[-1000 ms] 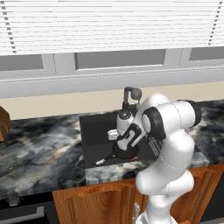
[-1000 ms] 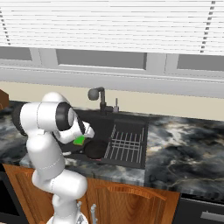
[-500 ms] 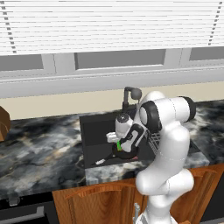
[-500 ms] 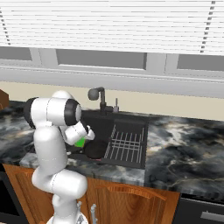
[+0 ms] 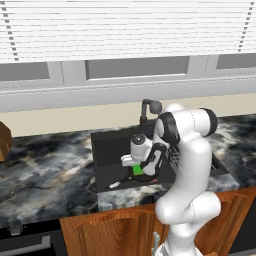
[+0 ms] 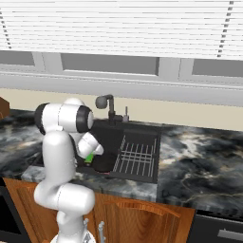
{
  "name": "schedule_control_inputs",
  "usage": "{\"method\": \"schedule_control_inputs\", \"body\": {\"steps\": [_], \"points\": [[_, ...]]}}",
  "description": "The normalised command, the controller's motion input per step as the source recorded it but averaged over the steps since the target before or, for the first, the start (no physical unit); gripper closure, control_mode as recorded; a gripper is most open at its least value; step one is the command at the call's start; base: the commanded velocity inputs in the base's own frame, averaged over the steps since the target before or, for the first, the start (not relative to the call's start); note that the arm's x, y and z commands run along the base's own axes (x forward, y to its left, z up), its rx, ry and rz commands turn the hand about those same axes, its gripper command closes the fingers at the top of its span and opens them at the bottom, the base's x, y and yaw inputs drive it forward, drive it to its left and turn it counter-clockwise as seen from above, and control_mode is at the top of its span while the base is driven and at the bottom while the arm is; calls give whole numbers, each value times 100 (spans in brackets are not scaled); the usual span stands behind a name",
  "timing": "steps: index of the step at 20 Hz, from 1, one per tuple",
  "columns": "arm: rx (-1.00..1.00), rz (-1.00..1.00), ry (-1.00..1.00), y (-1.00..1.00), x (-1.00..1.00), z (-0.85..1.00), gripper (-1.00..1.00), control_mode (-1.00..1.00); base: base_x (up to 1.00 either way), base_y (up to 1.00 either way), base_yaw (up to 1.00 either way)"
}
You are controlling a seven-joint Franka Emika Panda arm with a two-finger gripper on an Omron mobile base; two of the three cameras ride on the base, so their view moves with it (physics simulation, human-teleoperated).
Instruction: Pick the pan and sponge and place them into the sink. Then turn on the water.
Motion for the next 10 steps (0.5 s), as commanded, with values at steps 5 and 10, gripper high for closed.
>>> {"method": "schedule_control_inputs", "body": {"steps": [5,10], "points": [[-2,0,0,4,5,-27,100,-100,0,0,0],[-2,-1,-1,1,8,-19,100,-100,0,0,0]]}}
